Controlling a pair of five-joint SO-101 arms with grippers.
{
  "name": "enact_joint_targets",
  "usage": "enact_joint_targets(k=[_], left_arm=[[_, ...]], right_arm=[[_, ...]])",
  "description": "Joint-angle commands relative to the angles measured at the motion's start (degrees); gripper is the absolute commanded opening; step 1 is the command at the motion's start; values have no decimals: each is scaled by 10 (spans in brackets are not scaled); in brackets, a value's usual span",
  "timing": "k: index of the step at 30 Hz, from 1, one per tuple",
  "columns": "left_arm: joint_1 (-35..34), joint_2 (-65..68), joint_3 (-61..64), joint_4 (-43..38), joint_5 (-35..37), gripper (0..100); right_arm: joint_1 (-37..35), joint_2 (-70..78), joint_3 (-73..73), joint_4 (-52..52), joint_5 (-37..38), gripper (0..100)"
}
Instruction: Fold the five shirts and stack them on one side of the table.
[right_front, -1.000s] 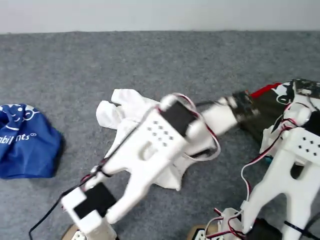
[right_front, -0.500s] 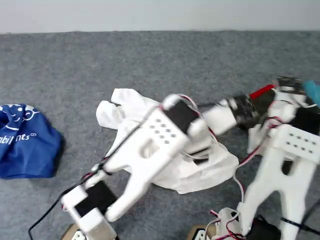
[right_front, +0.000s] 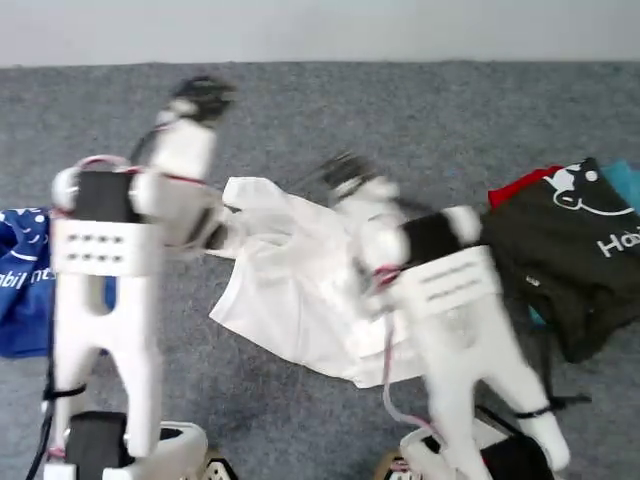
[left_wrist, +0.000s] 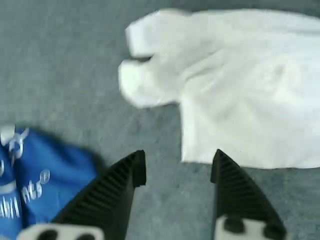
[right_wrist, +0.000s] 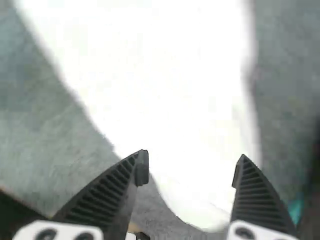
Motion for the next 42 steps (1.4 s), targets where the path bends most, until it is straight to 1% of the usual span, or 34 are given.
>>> enact_joint_targets(k=[1, 4, 8, 11, 15, 19, 23, 27, 29, 30, 33, 34, 37, 39, 42], left_arm=[[-55, -34, 55, 11, -8, 217], [-59, -53, 93, 9, -8, 217], [-59, -71, 100, -11, -9, 217], [-58, -72, 101, -11, -8, 217], [-48, -71, 101, -9, -8, 217], [-12, -75, 104, -7, -8, 217], [24, -76, 131, -10, -8, 217], [39, -71, 142, -12, -9, 217], [33, -74, 142, -45, -2, 217], [29, -75, 141, -72, 14, 217], [-17, -62, 143, -169, 74, 220], [-30, -53, 143, -179, 90, 220], [-39, -10, 143, -150, 99, 220], [-35, 25, 143, -127, 81, 220], [-25, 71, 143, -117, 55, 218]], right_arm=[[-87, 26, 61, -35, 33, 277], [-97, 60, 126, -68, 40, 277], [-99, 92, 185, -86, 43, 270], [-97, 100, 220, -106, 43, 212], [-97, 97, 260, -160, 44, 129], [-96, 101, 282, -213, 44, 147], [-97, 91, 268, -198, 44, 147], [-96, 50, 192, -153, 42, 147], [-95, 20, 156, -145, 41, 147], [-95, 10, 147, -145, 41, 147], [-77, -7, 153, -150, 43, 147], [-66, -7, 165, -151, 44, 147], [-44, -7, 221, -160, 45, 147], [-32, -7, 261, -180, 45, 147], [-17, -7, 307, -209, 45, 147]])
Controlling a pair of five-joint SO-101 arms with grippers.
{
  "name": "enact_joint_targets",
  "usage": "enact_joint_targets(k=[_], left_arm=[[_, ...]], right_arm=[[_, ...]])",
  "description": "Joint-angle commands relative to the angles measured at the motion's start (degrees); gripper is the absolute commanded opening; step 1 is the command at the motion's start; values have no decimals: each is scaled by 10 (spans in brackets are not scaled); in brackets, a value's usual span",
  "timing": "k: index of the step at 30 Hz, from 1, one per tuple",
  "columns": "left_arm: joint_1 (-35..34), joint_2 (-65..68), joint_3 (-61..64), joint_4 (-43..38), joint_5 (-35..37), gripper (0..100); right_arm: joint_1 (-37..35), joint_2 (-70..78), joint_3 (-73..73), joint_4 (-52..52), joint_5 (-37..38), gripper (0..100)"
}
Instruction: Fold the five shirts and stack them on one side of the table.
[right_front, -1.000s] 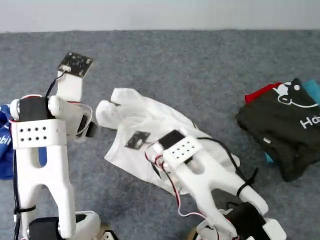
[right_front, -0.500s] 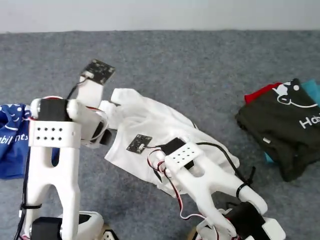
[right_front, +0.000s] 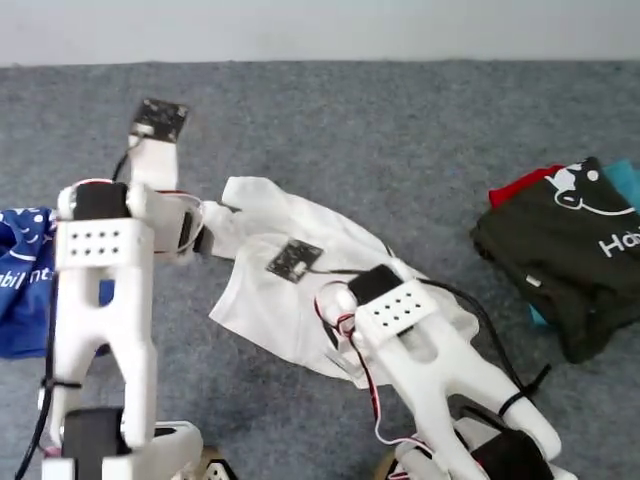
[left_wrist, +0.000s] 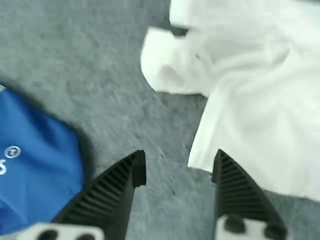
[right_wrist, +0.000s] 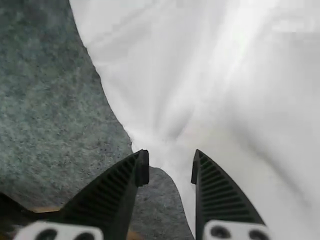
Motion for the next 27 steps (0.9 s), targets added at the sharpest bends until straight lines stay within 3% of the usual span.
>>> enact_joint_targets(k=[1, 12, 19, 22, 27], left_arm=[[14, 43, -3, 18, -25, 218], [52, 189, -6, 29, -29, 218], [53, 250, -6, 41, -54, 217], [53, 272, -6, 41, -55, 217], [81, 319, -6, 36, -53, 194]], right_arm=[[18, -19, 36, -29, 6, 147], [27, -18, 57, -76, 6, 147], [95, -18, 59, -78, 10, 147], [121, -19, 59, -77, 44, 147], [128, -23, 59, -76, 48, 147]])
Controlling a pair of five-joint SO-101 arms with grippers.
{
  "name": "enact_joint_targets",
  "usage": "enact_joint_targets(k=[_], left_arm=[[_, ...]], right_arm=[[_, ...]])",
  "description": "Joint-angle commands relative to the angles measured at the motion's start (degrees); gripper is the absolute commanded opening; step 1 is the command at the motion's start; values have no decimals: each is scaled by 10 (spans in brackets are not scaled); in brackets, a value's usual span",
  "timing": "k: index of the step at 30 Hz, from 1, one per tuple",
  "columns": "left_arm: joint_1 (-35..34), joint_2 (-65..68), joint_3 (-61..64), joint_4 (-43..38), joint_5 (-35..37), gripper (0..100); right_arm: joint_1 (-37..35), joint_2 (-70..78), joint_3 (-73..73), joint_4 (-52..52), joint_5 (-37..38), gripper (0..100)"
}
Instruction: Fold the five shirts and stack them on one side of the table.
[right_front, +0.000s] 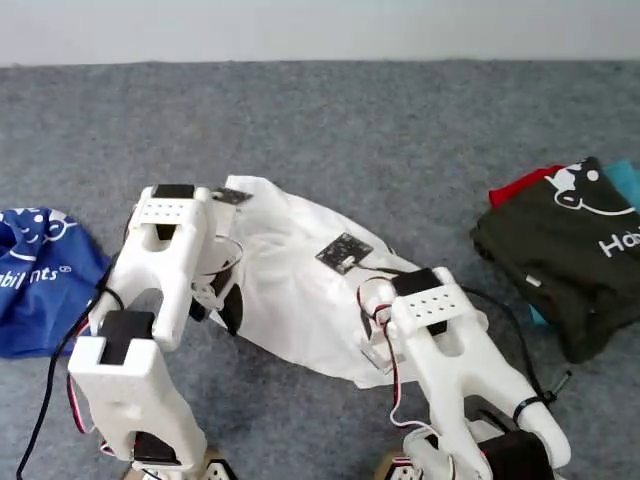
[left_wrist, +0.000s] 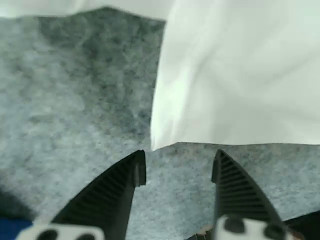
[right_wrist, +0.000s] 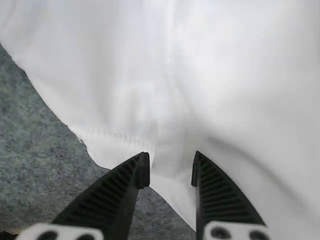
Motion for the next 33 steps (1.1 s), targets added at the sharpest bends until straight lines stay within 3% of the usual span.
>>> enact_joint_targets(k=[1, 8, 13, 21, 28, 33], left_arm=[[34, 21, -6, -6, -5, 175], [118, 69, -6, -32, -5, 17], [156, 69, -6, -33, -5, 15], [159, 45, -64, 5, 11, 15], [125, -98, -110, 100, 14, 19], [45, -236, -74, 106, -55, 19]], right_arm=[[2, -22, -1, -7, 7, 147], [3, -22, -1, -3, 7, 147], [3, -22, 0, -3, 6, 147], [2, -23, 21, -4, 6, 147], [1, -24, 19, -2, 6, 147], [-49, -24, -29, 65, 8, 147]])
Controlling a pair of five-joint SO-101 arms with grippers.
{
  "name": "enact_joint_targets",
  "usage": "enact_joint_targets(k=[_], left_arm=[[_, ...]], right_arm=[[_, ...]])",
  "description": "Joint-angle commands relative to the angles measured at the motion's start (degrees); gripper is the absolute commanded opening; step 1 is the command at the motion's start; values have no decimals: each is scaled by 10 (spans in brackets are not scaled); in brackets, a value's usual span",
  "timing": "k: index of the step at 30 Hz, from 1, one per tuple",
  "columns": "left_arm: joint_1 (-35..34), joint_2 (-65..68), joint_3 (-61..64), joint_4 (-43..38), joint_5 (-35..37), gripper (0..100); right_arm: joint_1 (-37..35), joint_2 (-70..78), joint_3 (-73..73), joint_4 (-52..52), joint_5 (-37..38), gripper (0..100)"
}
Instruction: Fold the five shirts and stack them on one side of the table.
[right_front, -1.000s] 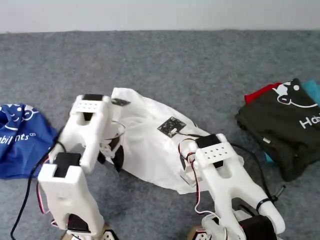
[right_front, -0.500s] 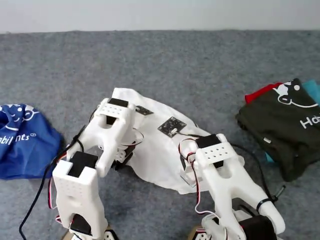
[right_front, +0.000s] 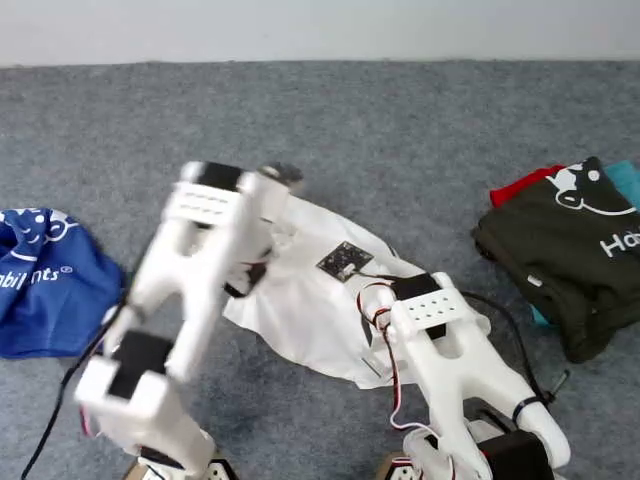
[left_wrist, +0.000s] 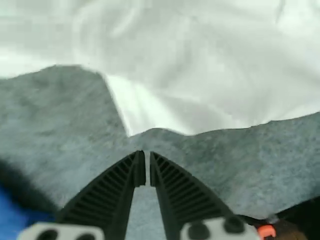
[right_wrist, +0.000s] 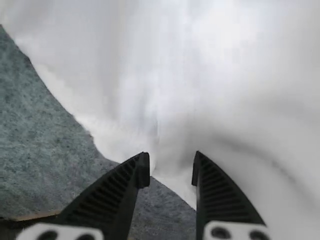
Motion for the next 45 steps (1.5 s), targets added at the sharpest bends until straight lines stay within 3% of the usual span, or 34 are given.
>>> enact_joint_targets(k=[1, 7, 10, 15, 23, 35, 42, 45], left_arm=[[-56, -120, 22, 18, -50, 19], [-205, -250, 44, 13, -61, 19], [-305, -287, 44, -1, -59, 19], [-412, -293, 47, -2, 12, 20], [-393, -293, 49, -1, 30, 20], [-391, -293, 73, -4, 30, 20], [-391, -293, 75, -4, 30, 20], [-391, -293, 75, -4, 30, 20]], right_arm=[[-49, -24, -57, 62, 7, 147], [-135, -17, -152, 78, 4, 147], [-158, -16, -211, 52, -39, 157], [-200, 66, -333, 42, -104, 310], [-344, 359, -537, 90, -112, 322], [-340, 644, -881, 140, -112, 321], [-336, 724, -931, 140, -112, 317], [-327, 730, -934, 140, -112, 243]])
